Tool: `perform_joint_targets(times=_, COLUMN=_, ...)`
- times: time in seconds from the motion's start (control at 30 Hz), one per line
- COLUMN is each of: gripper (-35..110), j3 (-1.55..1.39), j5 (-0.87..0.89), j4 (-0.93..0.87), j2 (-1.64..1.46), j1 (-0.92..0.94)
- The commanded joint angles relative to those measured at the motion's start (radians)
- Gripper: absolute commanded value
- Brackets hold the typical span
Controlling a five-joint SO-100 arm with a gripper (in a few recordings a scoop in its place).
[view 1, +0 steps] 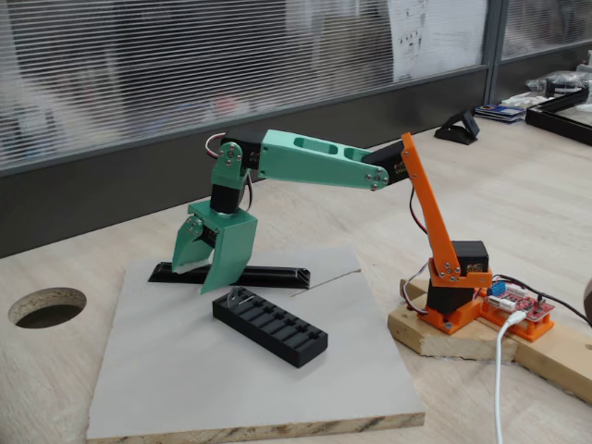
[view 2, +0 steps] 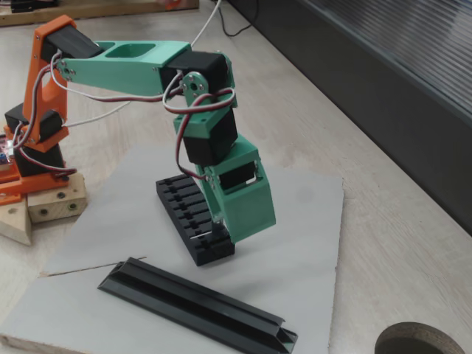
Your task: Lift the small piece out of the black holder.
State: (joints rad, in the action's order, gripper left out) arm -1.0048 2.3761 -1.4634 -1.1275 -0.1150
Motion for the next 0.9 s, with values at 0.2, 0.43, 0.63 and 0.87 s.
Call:
perform_joint_targets(times=0.2, gripper=44, j3=0.008, j5=0.014, j4=0.011, j2=-0.037, j1=-0.017)
perform_joint_targets(times=0.43, gripper=44, j3=0.008, j5=0.015, j4=-0.092, j2=-0.038, j1=-0.077)
perform_joint_targets(times=0.63, gripper=44, j3=0.009, j5=0.009, j4=-0.094, j2=-0.035, j1=-0.063)
perform_joint_targets(times=0.87, gripper=44, j3=0.011, j5=0.015, j4=-0.097, j2=-0.037, j1=-0.063)
